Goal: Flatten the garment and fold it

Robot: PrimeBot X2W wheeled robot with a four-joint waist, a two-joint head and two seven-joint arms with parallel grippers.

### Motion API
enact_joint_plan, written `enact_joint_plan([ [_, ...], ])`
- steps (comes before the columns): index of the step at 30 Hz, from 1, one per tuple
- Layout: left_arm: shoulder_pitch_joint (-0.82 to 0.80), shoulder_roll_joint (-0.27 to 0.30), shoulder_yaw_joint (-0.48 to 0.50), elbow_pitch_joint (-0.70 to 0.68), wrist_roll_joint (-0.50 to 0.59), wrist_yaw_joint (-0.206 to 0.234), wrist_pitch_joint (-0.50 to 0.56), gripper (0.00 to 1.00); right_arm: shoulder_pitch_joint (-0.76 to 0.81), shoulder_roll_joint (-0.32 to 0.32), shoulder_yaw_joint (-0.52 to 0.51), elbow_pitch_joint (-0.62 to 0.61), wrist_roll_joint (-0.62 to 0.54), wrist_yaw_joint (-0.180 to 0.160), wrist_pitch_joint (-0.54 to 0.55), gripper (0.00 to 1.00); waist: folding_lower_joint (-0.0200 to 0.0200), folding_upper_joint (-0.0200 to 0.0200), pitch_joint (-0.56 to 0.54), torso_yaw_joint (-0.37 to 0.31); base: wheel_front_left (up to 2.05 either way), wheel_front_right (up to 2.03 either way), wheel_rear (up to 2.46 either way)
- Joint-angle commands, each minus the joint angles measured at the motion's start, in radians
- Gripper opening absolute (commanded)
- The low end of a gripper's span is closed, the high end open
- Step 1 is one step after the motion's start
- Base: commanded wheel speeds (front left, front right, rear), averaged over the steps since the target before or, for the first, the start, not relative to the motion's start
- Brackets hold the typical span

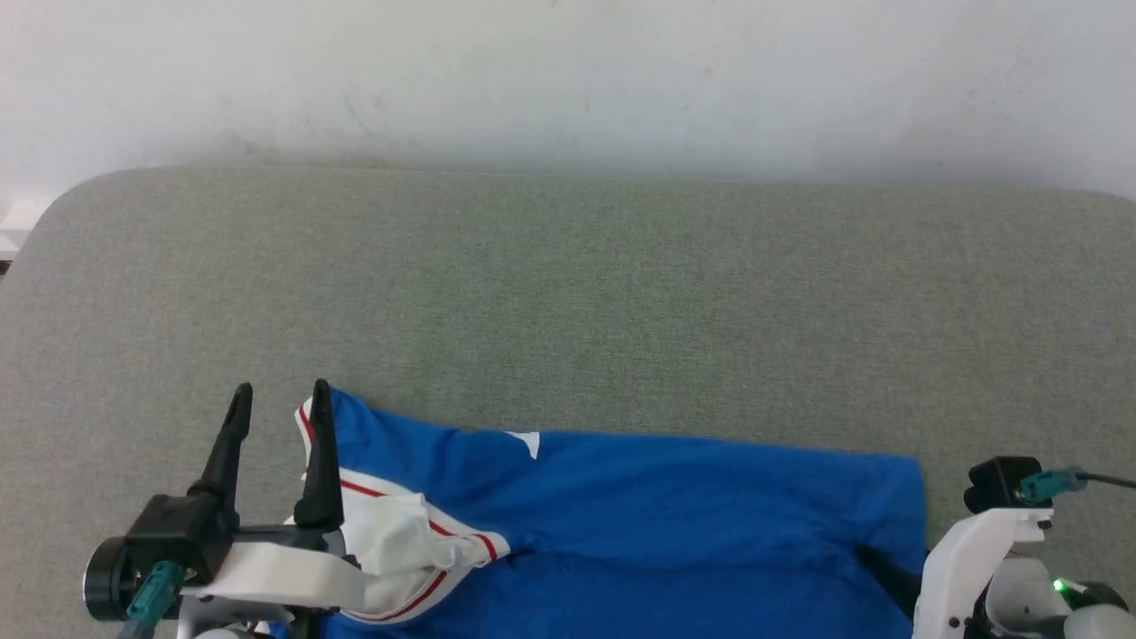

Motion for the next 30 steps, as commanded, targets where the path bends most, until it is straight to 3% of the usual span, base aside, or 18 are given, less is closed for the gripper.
enact_joint_plan([
  [1,0.010,-0.008,0.005,0.002,0.012,-0.007,-0.005,1.00,-0.006,0.000,0.012,0.025,0.004,-0.001,0.024,1.00,-0.0001,0.0000,0.002,0.004,0.00,0.00,0.00],
  [3,0.016,-0.015,0.009,0.008,0.028,-0.014,-0.005,1.00,-0.010,0.007,0.026,0.063,0.027,-0.001,0.065,1.00,-0.0001,0.0000,0.004,0.008,0.00,0.00,0.00],
  [4,0.017,-0.019,0.012,0.009,0.033,-0.017,-0.005,1.00,-0.010,0.009,0.034,0.081,0.035,-0.001,0.093,0.50,-0.0001,0.0000,0.004,0.009,0.00,0.00,0.00],
  [6,0.023,-0.022,0.016,0.017,0.045,-0.022,-0.005,1.00,-0.013,0.010,0.047,0.101,0.043,-0.001,0.136,0.00,-0.0001,0.0000,0.003,0.009,0.00,0.00,0.00],
  [13,0.045,-0.021,0.021,0.040,0.074,-0.030,-0.005,1.00,-0.049,-0.007,0.066,0.065,0.061,-0.001,0.132,0.00,-0.0001,0.0000,-0.020,-0.004,0.00,0.00,0.00],
  [19,0.071,-0.010,0.026,0.047,0.077,-0.032,-0.005,1.00,-0.030,-0.048,0.034,-0.036,0.065,-0.001,0.095,0.00,-0.0001,0.0000,-0.051,-0.017,0.00,0.00,0.00],
  [25,0.107,-0.003,0.036,0.037,0.059,-0.026,0.004,1.00,0.057,-0.077,-0.105,-0.134,0.047,-0.001,0.109,0.00,-0.0001,0.0000,-0.065,-0.034,0.00,0.00,0.00],
  [30,0.119,0.000,0.037,0.022,0.058,-0.018,0.006,1.00,0.129,-0.064,-0.273,-0.196,0.017,-0.001,0.148,0.00,-0.0001,0.0000,-0.064,-0.037,0.00,0.00,0.00],
])
